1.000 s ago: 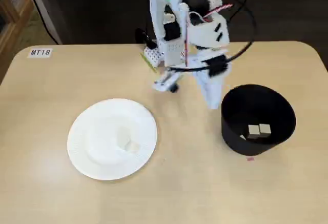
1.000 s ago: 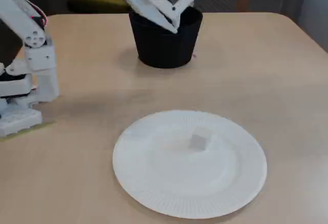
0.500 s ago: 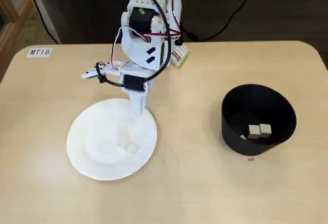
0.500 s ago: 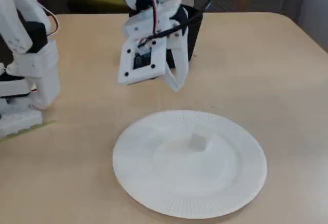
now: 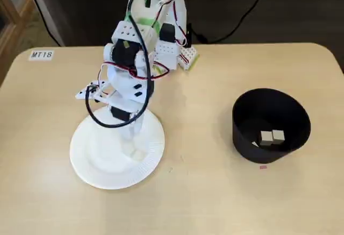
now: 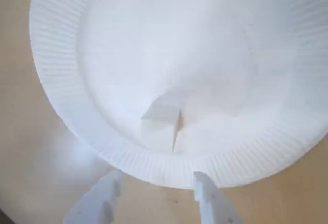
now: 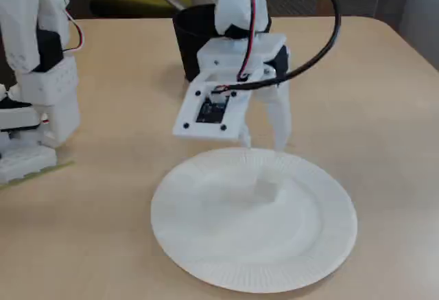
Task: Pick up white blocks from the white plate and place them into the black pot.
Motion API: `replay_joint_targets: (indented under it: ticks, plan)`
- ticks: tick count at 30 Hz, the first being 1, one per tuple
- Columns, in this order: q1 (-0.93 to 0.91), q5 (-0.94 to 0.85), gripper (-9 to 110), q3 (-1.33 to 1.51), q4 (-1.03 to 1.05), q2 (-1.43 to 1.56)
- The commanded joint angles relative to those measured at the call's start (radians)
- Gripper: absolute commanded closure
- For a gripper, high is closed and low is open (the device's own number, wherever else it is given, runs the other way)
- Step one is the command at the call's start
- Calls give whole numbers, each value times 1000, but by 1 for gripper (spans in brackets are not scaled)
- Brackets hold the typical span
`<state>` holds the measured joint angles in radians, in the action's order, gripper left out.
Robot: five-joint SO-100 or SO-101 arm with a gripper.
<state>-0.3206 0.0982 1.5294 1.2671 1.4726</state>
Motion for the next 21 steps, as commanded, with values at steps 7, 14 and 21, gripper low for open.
replay_joint_targets:
  ticks: [7, 14, 21]
  plan:
    - [-21, 58, 74, -48, 26, -60]
    - [-32, 67, 75, -74, 12, -124]
    - [-28, 67, 75, -104, -23, -181]
